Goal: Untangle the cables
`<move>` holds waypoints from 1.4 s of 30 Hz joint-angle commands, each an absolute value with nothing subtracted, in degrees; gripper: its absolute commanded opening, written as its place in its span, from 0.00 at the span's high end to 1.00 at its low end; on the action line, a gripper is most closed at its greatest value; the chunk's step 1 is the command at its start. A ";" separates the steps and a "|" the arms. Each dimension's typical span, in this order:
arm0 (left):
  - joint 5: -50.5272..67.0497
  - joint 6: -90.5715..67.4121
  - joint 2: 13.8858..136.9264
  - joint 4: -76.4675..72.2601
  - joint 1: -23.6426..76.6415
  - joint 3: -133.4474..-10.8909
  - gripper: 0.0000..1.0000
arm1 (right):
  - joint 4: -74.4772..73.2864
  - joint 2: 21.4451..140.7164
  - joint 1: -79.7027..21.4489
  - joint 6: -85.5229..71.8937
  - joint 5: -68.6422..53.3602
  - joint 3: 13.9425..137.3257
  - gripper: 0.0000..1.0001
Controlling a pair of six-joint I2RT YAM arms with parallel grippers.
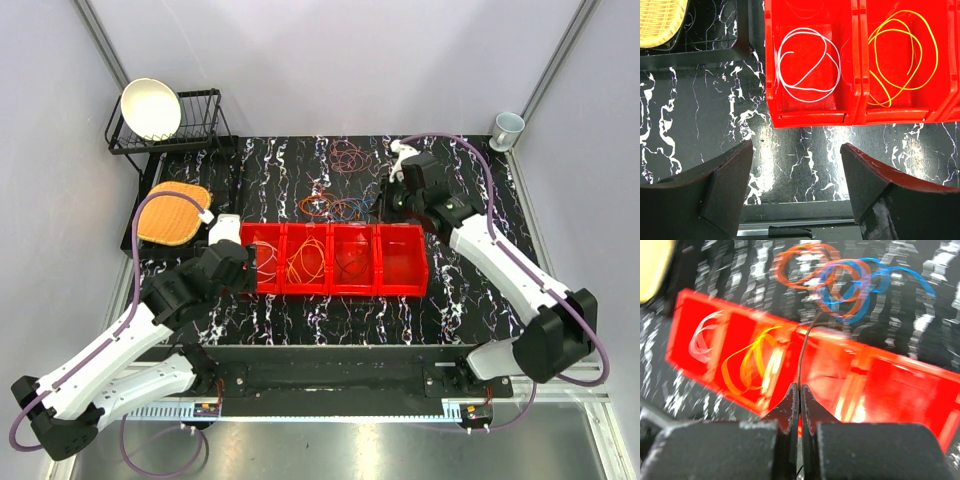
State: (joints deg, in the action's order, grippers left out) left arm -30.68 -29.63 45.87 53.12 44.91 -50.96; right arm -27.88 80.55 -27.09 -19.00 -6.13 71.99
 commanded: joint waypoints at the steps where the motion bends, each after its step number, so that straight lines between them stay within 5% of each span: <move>1: -32.34 -29.80 45.70 51.77 44.82 -50.98 0.26 | -25.32 74.99 -29.70 -15.29 -10.45 70.32 1.00; 17: -32.26 -29.79 45.79 51.85 44.82 -50.98 0.26 | -27.33 65.13 -30.67 -16.70 -9.33 63.55 1.00; 42: -32.08 -29.71 46.32 51.86 44.82 -51.06 0.26 | -21.89 85.69 -31.73 -18.81 0.18 66.53 1.00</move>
